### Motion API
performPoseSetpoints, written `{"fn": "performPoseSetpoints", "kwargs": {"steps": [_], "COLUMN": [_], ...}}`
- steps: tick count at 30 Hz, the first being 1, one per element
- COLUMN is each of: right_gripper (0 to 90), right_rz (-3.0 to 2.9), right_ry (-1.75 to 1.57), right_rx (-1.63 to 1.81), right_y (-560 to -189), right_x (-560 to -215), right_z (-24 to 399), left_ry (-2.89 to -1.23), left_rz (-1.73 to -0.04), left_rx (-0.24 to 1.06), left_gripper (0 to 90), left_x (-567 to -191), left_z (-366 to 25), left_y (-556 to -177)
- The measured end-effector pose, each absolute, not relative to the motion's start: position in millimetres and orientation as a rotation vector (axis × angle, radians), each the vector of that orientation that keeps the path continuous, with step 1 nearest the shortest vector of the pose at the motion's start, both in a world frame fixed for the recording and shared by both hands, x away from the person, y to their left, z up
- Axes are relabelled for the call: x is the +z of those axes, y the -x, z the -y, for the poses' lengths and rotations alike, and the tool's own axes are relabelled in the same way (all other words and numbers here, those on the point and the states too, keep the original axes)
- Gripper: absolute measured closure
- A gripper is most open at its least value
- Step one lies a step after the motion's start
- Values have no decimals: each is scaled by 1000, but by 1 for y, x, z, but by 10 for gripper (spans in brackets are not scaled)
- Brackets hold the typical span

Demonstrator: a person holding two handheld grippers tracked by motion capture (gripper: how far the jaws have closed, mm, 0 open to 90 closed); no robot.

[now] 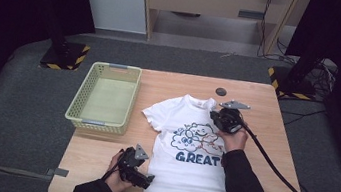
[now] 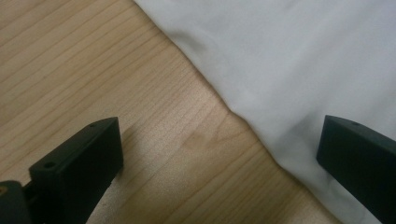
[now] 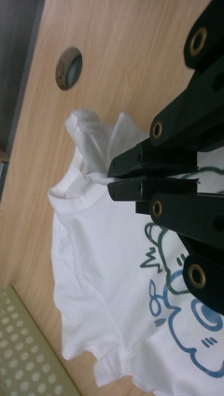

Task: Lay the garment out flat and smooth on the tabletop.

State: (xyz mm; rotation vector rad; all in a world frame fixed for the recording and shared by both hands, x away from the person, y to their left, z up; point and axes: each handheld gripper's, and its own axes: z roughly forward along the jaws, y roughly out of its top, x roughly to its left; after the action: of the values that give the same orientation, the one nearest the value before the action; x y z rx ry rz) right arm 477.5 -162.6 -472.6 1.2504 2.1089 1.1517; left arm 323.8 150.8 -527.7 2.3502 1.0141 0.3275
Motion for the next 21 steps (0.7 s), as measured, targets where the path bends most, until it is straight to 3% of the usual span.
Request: {"fn": "performPoseSetpoints", "kwargs": {"steps": [14, 21], "right_gripper": [829, 722], "right_rz": [-2266, -2282], "right_ry": [-1101, -1067], "right_rx": [1036, 1060], "right_y": [-465, -459], "right_x": [-527, -525], "right_z": [120, 117], "left_ry": [-2351, -2351], "left_rz": [-1013, -1012], "left_rx": [328, 327], "left_gripper": [0, 0], "left_x": [-528, -528], "left_z": [-151, -151], "left_y": [-324, -324]}}
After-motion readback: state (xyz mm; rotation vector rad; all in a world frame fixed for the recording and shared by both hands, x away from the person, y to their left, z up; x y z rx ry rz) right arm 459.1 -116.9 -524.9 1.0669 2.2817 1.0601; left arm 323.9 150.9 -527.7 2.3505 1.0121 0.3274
